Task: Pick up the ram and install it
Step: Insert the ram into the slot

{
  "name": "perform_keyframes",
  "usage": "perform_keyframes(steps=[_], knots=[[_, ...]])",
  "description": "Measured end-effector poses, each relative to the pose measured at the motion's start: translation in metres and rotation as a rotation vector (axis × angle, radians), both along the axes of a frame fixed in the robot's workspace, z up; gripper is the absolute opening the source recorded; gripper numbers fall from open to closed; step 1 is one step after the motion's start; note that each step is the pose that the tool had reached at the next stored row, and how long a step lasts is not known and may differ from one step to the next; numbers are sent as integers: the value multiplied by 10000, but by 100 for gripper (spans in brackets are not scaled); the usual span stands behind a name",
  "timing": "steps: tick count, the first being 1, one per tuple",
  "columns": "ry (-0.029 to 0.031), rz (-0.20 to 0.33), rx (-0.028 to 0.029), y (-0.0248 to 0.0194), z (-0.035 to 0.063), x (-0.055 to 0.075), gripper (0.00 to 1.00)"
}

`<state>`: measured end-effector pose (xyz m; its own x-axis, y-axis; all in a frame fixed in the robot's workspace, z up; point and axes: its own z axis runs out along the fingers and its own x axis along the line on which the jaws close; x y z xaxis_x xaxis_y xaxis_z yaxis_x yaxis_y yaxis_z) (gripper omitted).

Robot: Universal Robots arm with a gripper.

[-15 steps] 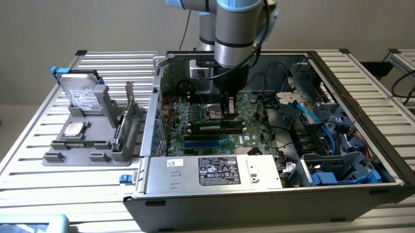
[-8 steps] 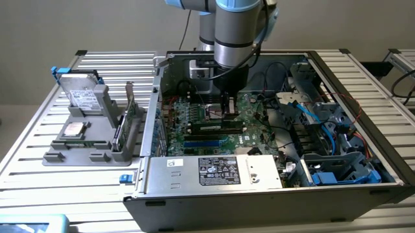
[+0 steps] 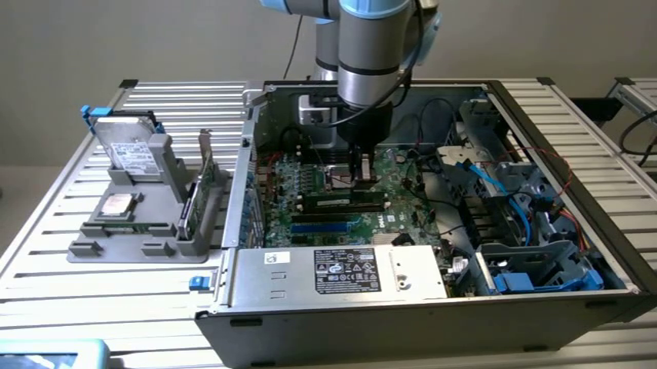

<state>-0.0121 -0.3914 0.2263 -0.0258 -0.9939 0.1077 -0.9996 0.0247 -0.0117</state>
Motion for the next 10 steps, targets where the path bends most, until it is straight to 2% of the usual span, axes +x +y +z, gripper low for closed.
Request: perform_keyframes(steps=[10], knots=[[-105, -26, -2, -2, 5, -17, 12]])
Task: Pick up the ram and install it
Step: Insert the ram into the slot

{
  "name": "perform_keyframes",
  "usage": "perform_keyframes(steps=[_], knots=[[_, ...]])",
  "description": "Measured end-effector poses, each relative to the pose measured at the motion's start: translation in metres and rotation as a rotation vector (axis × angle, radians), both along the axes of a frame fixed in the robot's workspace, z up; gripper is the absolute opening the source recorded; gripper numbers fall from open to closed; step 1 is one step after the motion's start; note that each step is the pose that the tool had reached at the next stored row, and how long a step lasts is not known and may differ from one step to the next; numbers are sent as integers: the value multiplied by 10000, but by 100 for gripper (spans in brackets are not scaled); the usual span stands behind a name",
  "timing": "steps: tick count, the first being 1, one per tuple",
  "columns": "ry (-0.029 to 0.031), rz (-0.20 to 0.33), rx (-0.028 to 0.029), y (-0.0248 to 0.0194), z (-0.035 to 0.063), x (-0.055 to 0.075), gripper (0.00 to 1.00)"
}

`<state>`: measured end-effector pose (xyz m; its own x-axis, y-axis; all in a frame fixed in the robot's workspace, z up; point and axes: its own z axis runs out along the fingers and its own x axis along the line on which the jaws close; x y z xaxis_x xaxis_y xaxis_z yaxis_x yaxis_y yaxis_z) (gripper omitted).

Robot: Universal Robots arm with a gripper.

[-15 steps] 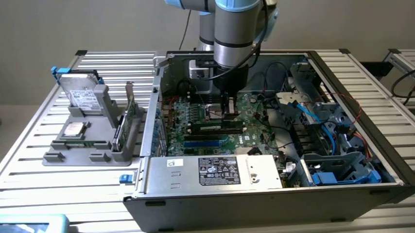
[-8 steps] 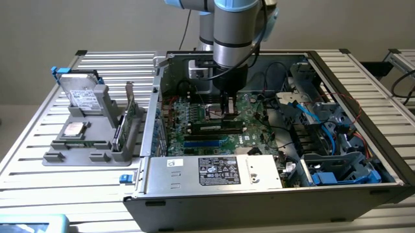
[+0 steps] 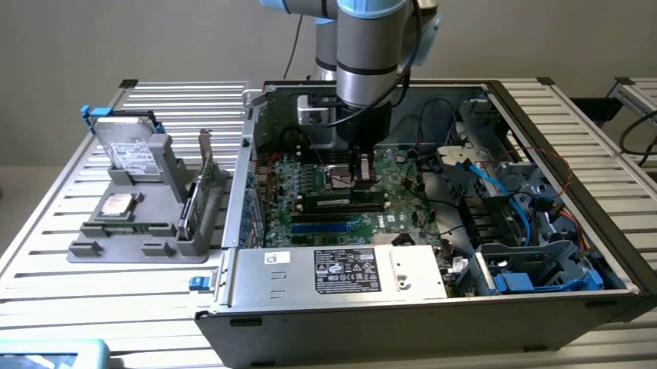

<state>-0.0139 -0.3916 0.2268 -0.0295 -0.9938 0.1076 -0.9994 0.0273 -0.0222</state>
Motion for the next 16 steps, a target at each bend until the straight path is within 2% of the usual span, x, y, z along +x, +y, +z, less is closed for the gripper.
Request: perform_keyframes(steps=[10, 16], knots=[[-130, -1, 2, 0, 1, -19, 12], [-160, 0, -1, -2, 6, -32, 12]])
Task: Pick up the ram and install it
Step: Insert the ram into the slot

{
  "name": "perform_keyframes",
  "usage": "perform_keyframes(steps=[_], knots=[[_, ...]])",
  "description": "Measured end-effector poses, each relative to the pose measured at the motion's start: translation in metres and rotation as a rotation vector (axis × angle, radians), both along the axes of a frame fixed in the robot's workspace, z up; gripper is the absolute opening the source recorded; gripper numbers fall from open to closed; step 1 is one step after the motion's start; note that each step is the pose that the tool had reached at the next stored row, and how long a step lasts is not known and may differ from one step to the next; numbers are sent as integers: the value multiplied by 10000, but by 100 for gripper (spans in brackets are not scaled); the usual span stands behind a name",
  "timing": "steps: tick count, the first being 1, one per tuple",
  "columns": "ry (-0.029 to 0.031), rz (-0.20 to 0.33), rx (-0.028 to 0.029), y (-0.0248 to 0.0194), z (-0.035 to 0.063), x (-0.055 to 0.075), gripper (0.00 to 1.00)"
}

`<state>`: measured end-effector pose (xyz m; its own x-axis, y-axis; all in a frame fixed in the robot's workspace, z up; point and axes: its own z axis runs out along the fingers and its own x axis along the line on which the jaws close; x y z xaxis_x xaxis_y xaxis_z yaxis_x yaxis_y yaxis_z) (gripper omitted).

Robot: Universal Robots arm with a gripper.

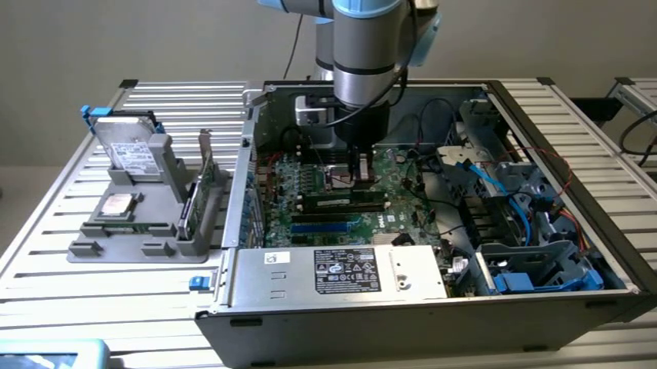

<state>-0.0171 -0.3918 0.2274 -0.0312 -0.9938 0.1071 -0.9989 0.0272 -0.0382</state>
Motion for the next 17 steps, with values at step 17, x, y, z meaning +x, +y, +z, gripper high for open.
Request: perform_keyframes(steps=[17], knots=[[-201, -2, -2, -27, -1, -30, 12]])
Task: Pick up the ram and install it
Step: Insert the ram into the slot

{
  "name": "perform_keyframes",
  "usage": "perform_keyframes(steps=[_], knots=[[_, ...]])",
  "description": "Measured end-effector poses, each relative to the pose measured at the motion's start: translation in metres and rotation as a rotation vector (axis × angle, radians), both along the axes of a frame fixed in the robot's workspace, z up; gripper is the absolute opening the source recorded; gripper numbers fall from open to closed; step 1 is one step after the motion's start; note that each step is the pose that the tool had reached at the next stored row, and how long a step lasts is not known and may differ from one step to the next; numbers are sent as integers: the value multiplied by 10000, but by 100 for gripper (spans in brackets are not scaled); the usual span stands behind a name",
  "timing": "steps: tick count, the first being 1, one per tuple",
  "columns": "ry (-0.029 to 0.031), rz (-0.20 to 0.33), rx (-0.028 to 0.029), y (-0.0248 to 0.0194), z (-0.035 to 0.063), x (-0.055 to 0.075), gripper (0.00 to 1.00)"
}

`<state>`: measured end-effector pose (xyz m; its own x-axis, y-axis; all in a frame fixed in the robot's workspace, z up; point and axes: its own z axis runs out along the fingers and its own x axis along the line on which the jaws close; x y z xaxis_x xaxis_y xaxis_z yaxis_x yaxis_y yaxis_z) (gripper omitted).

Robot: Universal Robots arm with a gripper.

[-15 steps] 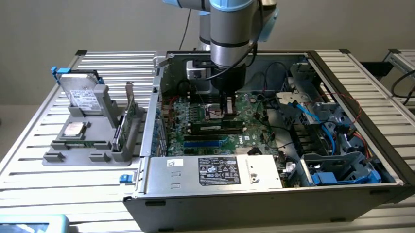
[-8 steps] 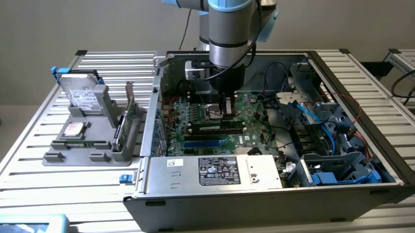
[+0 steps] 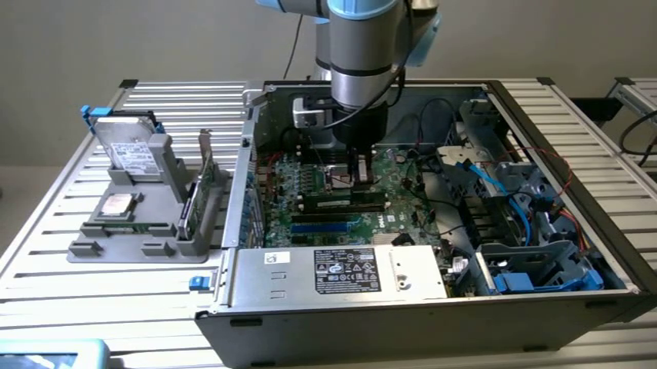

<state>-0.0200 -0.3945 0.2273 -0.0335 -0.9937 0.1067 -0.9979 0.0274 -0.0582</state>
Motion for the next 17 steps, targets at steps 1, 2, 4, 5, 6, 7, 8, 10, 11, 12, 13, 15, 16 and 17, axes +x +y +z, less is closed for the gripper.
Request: perform_keyframes(steps=[1, 2, 4, 5, 6, 7, 8, 10, 11, 12, 13, 15, 16, 17], knots=[[-19, 0, 1, 0, -1, -2, 12], [-29, 0, 0, 0, -1, -5, 12], [-67, 3, -2, 0, 0, -22, 12], [-86, 7, -3, 0, 0, -34, 12], [-99, 7, -3, 0, 0, -50, 12], [-120, 5, -4, 0, 0, -64, 12], [-154, 3, -9, -1, -3, -73, 12], [-197, 3, -13, -2, -13, -81, 12], [-213, 2, -13, -2, -20, -81, 12], [-221, 2, -10, -1, -22, -82, 12], [-223, 1, -7, -1, -22, -83, 12], [-225, -3, 1, 0, 12, -86, 12], [-229, -9, 1, 0, 48, -88, 12], [-246, -7, -2, 0, 77, -86, 12]])
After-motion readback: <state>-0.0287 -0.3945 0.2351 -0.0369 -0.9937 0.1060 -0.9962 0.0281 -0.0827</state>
